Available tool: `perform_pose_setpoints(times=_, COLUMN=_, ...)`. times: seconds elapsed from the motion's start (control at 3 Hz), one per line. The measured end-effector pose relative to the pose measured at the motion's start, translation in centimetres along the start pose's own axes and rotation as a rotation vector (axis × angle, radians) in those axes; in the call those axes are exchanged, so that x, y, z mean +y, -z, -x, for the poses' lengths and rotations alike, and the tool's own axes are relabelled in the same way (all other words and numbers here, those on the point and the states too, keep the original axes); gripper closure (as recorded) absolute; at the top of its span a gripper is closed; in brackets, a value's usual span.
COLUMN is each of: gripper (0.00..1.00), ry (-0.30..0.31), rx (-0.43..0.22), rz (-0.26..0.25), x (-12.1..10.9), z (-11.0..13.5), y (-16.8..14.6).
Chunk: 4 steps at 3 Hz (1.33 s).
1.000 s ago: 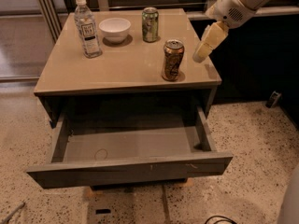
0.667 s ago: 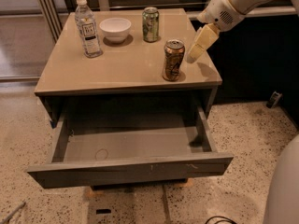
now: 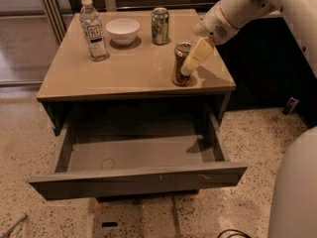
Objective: Place orange can into top drawer
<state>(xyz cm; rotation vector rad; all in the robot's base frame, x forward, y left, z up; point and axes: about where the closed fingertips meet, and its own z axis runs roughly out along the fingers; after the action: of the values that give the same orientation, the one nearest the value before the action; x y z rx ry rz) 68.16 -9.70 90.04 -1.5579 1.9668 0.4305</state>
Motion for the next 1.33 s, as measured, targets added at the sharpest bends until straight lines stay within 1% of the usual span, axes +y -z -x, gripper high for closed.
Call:
perform_pose_setpoints(times=0.33, gripper=0.0, ry=0.014, rx=0.003, rz=0.014, x=0.2, z=-0.4, y=-2.0)
perform_pose_setpoints(times=0.67, gripper=0.18, ry=0.024, rx=0.012, rz=0.01, x=0.1, z=-1.3, y=-3.8)
perform_pose_setpoints(times=1.33, gripper=0.64, ry=0.026, rx=0.014, rz=0.009, x=0.0, z=-1.5, y=-4.3)
